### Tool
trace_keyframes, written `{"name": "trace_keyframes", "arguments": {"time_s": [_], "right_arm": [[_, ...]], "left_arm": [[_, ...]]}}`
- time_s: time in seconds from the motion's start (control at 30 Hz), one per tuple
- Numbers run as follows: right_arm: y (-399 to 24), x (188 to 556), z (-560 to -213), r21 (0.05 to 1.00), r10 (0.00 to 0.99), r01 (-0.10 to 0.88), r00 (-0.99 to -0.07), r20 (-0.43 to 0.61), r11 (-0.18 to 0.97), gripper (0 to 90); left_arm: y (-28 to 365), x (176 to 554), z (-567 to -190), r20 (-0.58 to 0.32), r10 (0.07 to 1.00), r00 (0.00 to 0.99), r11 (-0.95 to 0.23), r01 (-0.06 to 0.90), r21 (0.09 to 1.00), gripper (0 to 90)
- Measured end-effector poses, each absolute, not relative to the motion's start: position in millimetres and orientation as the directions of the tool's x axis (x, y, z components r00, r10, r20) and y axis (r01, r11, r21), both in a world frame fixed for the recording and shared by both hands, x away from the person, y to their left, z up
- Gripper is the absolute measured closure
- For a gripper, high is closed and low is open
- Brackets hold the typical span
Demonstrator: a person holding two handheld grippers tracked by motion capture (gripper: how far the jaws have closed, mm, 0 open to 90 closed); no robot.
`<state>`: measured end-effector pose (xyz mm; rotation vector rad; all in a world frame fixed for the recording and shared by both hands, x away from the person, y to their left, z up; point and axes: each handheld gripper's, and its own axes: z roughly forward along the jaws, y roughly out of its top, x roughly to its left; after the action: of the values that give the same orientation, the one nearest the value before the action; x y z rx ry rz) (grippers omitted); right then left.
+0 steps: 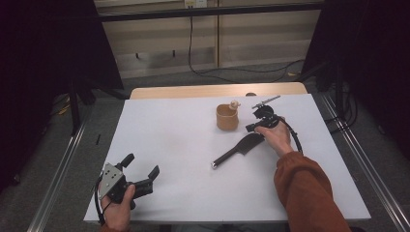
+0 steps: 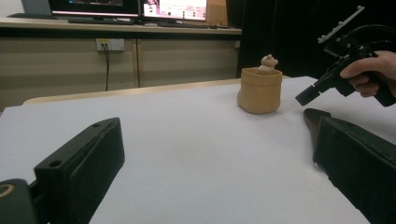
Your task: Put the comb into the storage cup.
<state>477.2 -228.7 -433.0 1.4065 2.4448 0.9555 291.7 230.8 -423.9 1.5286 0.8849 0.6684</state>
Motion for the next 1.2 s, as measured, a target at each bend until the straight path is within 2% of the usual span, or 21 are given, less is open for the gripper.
{"name": "trace_keyframes", "arguments": {"time_s": [0.4,1.2], "right_arm": [[-225,482,-443,0.568,0.829,0.736,-0.536,0.158,0.368,90.0],[-226,476,-445,0.581,0.825,0.716,-0.550,0.127,0.387,90.0]], "left_arm": [[231,292,-424,-0.069,0.835,0.546,-0.024,0.162,0.987,2.2],[232,291,-424,-0.060,0.837,0.544,-0.033,0.161,0.986,2.2]]}}
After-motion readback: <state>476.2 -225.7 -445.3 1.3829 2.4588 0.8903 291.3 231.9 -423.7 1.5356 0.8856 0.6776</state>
